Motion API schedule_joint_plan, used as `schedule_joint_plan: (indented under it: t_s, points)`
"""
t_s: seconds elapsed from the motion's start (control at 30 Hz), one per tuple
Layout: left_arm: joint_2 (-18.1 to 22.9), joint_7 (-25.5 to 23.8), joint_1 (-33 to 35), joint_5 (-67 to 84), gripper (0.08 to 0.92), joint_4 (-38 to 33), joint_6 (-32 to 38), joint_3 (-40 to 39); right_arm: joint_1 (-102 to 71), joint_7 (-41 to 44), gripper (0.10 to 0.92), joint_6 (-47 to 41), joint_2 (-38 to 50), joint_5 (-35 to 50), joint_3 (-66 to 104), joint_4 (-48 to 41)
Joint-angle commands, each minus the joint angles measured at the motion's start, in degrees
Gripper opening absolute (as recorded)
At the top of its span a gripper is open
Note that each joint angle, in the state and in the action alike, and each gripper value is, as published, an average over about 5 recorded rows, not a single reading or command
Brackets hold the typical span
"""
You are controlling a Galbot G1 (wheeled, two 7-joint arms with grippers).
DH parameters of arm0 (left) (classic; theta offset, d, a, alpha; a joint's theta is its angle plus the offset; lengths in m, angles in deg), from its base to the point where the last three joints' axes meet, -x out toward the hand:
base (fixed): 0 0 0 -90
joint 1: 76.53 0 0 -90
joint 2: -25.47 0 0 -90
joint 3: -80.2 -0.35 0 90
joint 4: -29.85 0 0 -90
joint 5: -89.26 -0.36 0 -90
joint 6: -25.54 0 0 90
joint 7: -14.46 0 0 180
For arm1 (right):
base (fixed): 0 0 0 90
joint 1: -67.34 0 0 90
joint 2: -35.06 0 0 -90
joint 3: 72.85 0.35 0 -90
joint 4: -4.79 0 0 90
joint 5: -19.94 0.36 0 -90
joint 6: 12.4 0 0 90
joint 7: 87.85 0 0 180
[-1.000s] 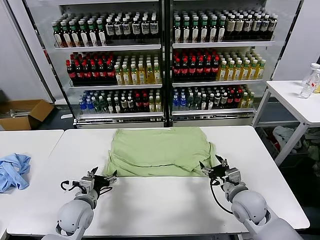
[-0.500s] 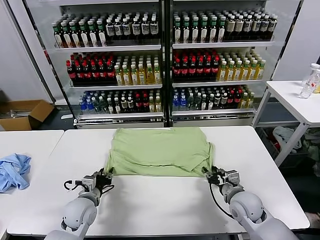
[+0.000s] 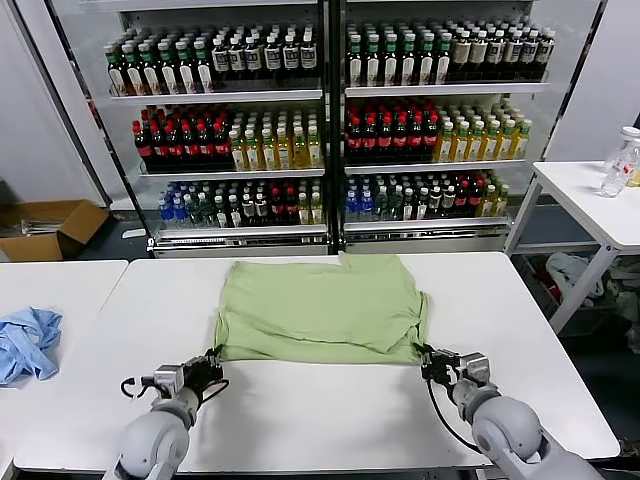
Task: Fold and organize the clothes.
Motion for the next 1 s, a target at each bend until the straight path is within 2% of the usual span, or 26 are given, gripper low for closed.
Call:
schedule_joint_plan:
  t_s: [0.03,0.27,0.43,0.77,0.87,1.0]
  points:
    - [2.65,0.86,16.38,0.86,0.088,-14.97,-0.77,5.65,-22.93,0.93,0.140,5.07,1.13,-6.62,13.03,14.44]
    - [5.22,0.65,28.76,-1.50,0.088,-24.79,-0.67,10.49,-33.61,1.79,0.140,7.18,-2.86,-14.07,20.87,19.28]
    - [4.29,0.53,29.50,-4.24,0.128,-25.40,-1.17,11.85,-28.66,0.43,0.178,5.33,-4.13,-16.36,18.10,17.70]
    - [2.30,-1.18,26.14,-2.53,0.410,-28.84,-0.01,15.59,-20.63,-2.09,0.447,11.33,-4.39,-16.34,15.50,17.08]
    - [1.30,-3.08,24.31,-0.50,0.497,-30.20,0.95,16.54,-15.92,-2.58,0.534,10.94,-4.18,-14.89,14.05,15.90]
    - [-0.46,-3.83,19.45,1.33,0.618,-29.17,2.12,15.82,-2.47,-3.79,0.646,7.46,-4.19,-11.03,7.85,10.07]
